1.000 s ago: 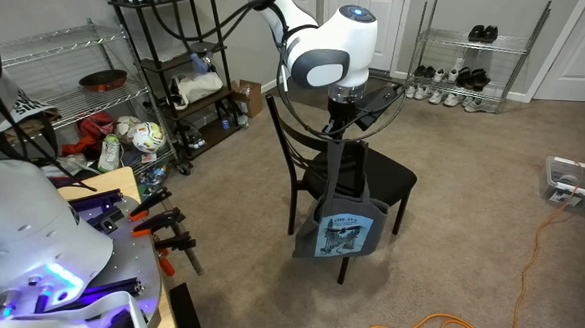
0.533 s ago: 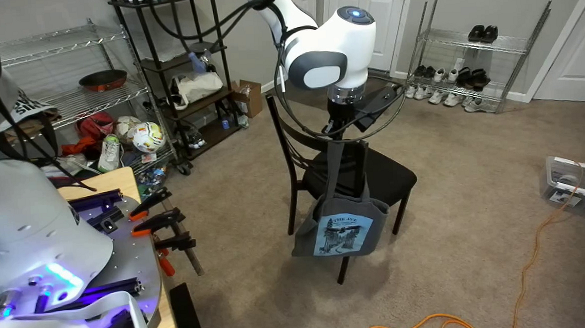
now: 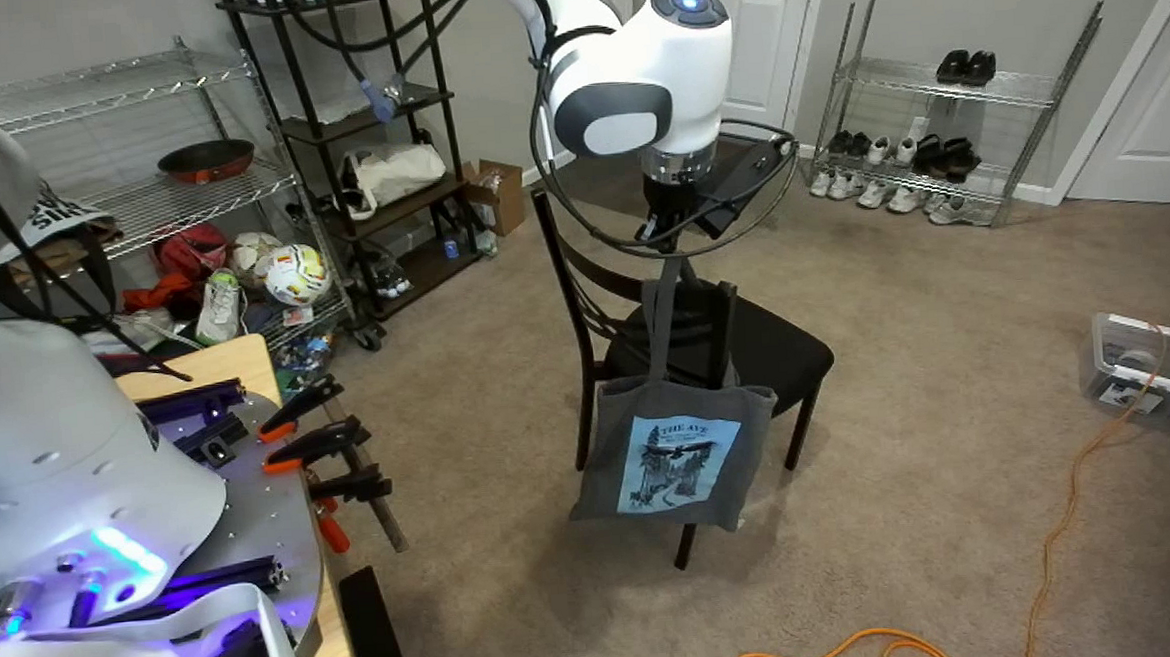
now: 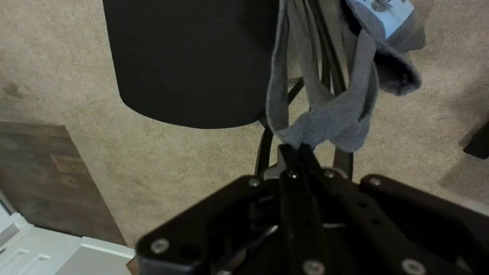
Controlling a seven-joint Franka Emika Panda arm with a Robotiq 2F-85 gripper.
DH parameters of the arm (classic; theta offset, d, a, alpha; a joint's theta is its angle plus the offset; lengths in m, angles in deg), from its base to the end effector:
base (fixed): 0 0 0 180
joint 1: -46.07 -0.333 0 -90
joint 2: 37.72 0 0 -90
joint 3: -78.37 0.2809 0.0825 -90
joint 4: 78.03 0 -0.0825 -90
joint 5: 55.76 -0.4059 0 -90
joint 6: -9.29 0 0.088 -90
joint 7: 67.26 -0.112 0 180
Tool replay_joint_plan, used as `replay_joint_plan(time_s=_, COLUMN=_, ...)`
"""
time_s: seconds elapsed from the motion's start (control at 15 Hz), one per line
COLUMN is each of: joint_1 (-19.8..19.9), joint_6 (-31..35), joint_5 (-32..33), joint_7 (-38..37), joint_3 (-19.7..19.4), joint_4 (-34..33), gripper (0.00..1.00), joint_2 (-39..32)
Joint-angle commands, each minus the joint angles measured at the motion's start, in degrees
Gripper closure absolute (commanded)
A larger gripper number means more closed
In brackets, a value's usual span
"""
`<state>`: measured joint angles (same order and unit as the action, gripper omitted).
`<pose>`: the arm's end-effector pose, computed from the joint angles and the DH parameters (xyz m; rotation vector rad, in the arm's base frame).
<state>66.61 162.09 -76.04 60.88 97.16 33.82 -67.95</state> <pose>0.6363 -0.0315 0.1853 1.8439 2.4365 0.6161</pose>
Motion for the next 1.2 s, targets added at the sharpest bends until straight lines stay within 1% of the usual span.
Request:
replay_joint_plan(time_s=0.0, joint_1=0.94, joint_6=0.18, joint_5=-3.44, joint_7=4.42, joint_3=1.42, joint_4=3.73, gripper=0.99, joint_2=3.62)
replay_joint_plan(time_s=0.2, joint_1=1.34, joint_6=-1.16, joint_5=-4.58, joint_7=6.19, joint_3=1.52, joint_4=5.32, gripper=0.99, joint_2=5.16)
replay_joint_plan(time_s=0.33, joint_1=1.27, joint_6=-4.53, joint_5=-4.87, joint_7=7.53, joint_3=0.94, joint_4=6.00, gripper=0.99, joint_2=6.27)
replay_joint_plan(time_s=0.4, joint_1=0.97, joint_6=-7.18, joint_5=-4.57, joint_7=7.82, joint_3=0.26, joint_4=6.12, gripper=0.99, joint_2=6.81)
replay_joint_plan(time_s=0.67, joint_1=-1.00, joint_6=-11.45, joint_5=-4.46, joint_7=8.01, joint_3=-2.63, joint_4=6.33, gripper=0.99, joint_2=8.31)
replay_joint_plan(time_s=0.87, joint_1=-2.38, joint_6=-12.52, joint_5=-4.20, joint_7=7.51, joint_3=-4.37, joint_4=6.21, gripper=0.99, joint_2=8.79)
replay_joint_plan(time_s=1.13, joint_1=-4.07, joint_6=-11.75, joint_5=-4.25, joint_7=7.12, joint_3=-5.55, joint_4=5.83, gripper=0.99, joint_2=8.30)
